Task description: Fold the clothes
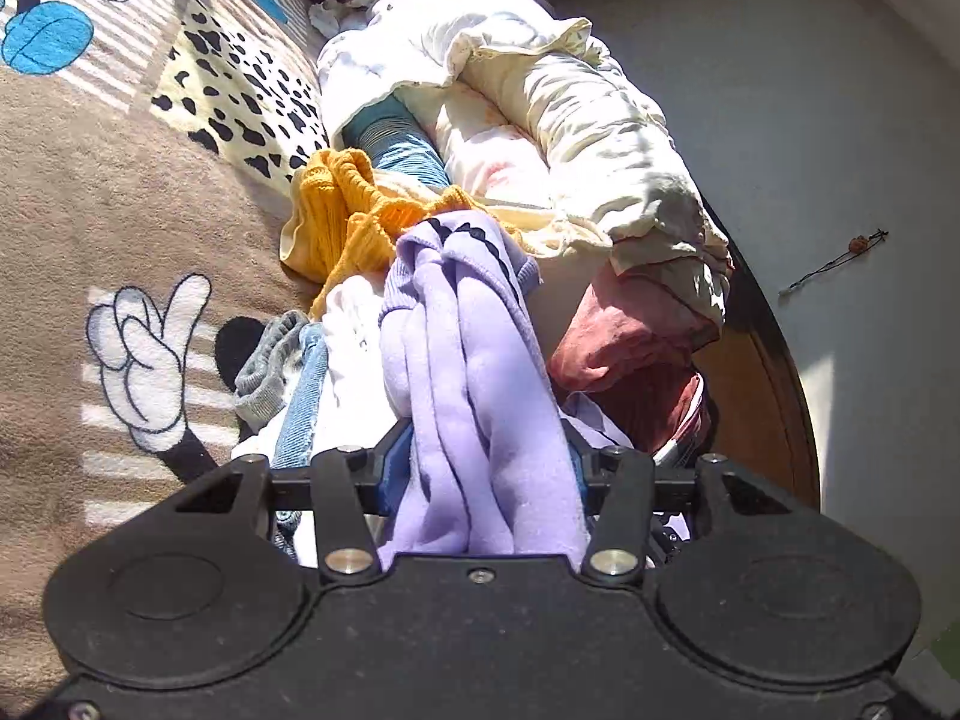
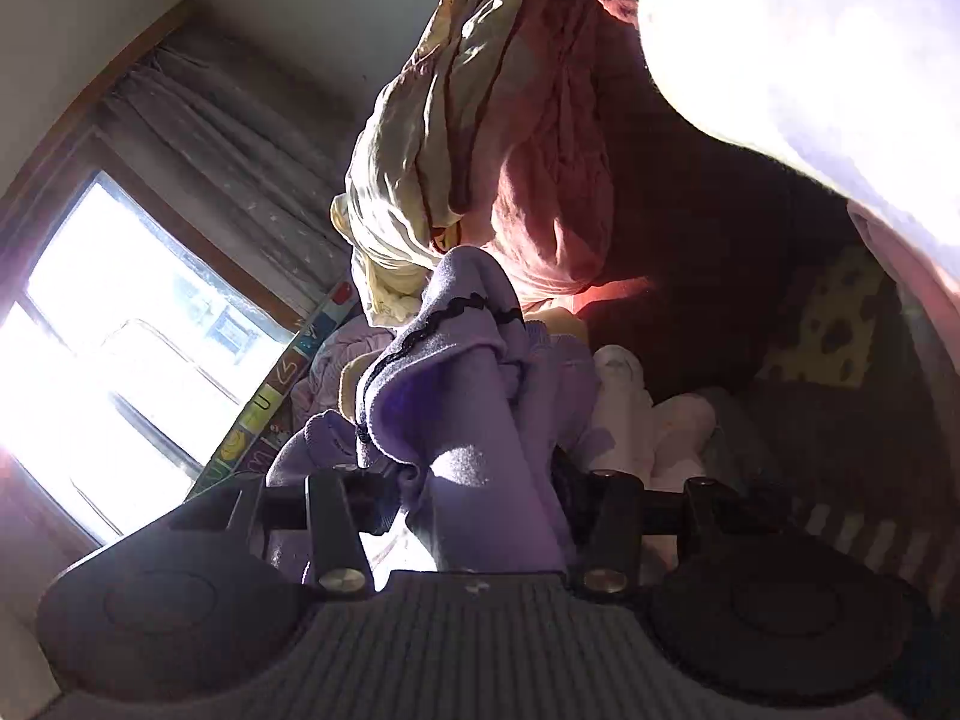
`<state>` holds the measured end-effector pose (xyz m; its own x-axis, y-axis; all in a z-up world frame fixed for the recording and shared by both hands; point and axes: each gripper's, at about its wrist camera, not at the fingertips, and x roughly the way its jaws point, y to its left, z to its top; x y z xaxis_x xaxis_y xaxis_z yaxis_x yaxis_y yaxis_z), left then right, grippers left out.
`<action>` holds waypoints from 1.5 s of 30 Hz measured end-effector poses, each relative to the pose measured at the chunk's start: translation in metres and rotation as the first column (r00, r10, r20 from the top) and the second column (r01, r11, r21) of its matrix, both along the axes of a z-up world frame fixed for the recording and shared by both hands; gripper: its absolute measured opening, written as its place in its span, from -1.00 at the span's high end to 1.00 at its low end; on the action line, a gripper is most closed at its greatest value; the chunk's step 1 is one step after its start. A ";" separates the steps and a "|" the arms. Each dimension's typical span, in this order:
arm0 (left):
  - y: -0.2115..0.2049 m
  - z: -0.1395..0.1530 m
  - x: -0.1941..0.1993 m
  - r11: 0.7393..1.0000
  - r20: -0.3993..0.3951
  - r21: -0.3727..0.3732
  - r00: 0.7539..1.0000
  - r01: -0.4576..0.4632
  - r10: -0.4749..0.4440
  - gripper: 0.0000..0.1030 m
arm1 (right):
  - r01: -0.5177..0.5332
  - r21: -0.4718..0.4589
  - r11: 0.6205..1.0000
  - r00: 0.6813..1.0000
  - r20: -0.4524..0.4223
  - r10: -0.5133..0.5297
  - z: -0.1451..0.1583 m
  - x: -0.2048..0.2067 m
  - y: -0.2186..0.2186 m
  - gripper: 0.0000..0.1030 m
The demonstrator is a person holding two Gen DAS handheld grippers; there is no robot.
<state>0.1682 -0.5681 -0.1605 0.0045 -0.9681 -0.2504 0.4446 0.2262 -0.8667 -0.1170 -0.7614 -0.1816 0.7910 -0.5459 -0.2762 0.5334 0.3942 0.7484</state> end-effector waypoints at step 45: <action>0.190 0.143 -0.259 0.838 0.773 0.425 0.619 -0.342 -0.139 -0.99 | -0.239 -0.217 0.946 0.779 -0.625 0.054 0.130 -0.148 0.265 -0.99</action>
